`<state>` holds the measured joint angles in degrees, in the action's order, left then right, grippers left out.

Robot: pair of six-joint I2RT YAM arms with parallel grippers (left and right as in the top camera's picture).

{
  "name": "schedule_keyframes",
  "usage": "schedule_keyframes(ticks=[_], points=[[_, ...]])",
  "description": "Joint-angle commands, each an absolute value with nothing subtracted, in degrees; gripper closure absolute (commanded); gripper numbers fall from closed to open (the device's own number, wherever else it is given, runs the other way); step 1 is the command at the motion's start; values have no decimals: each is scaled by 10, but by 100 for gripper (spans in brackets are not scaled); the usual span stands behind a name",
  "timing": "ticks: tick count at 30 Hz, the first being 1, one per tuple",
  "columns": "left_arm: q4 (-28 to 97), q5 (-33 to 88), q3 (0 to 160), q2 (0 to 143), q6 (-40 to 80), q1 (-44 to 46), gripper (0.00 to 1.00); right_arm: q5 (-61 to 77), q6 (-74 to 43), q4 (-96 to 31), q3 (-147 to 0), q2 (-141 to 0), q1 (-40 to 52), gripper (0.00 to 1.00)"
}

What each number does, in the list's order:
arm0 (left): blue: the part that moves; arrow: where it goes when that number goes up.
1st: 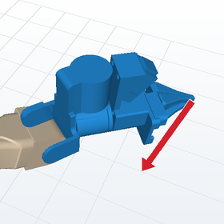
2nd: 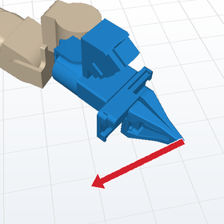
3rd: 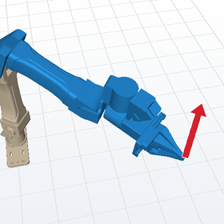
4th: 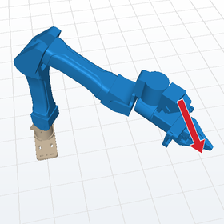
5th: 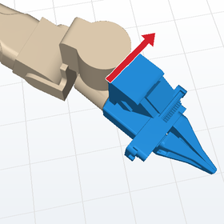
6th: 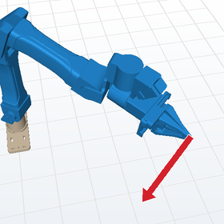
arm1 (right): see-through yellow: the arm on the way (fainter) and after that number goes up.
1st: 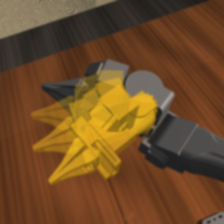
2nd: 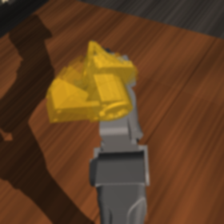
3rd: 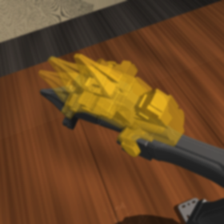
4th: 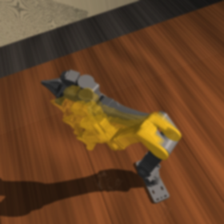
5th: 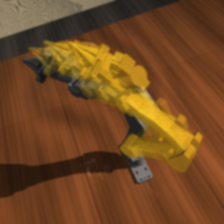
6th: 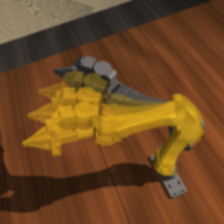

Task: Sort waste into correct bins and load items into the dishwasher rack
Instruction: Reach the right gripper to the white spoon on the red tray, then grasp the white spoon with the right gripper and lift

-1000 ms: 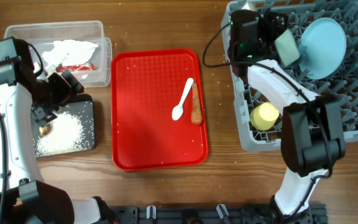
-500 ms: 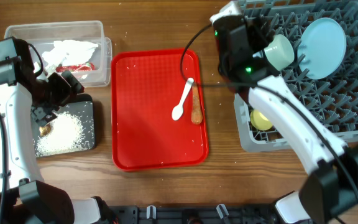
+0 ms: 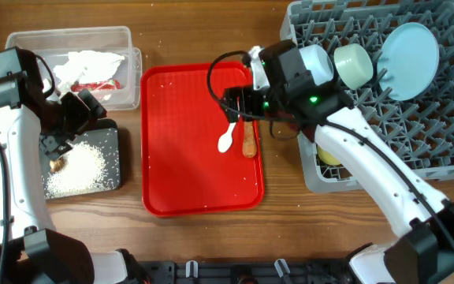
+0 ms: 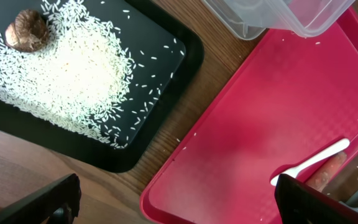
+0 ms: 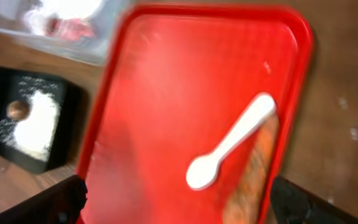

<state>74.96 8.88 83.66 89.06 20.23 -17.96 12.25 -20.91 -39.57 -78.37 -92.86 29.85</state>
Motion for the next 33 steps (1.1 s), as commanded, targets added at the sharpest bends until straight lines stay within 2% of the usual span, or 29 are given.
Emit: schedule_keyframes(ticks=[1,8,12,15,16,23,33], points=[[744,92,844,887,203,-182,0,51,-272,-434,-782,-974,298,12],[741,92,844,887,204,-182,0,49,-272,-442,-782,-1066,332,16],[736,92,844,887,203,-182,0,64,-272,-431,-782,-1070,333,18],[729,91,843,887,203,-182,0,85,-332,-408,-782,-1070,345,33],[728,92,843,887,203,-182,0,74,-370,-404,-782,-1070,354,34],[729,92,843,887,203,-182,0,8,-482,-381,-782,-1108,397,34],[729,92,843,887,203,-182,0,34,-529,-398,-782,-1190,397,37]])
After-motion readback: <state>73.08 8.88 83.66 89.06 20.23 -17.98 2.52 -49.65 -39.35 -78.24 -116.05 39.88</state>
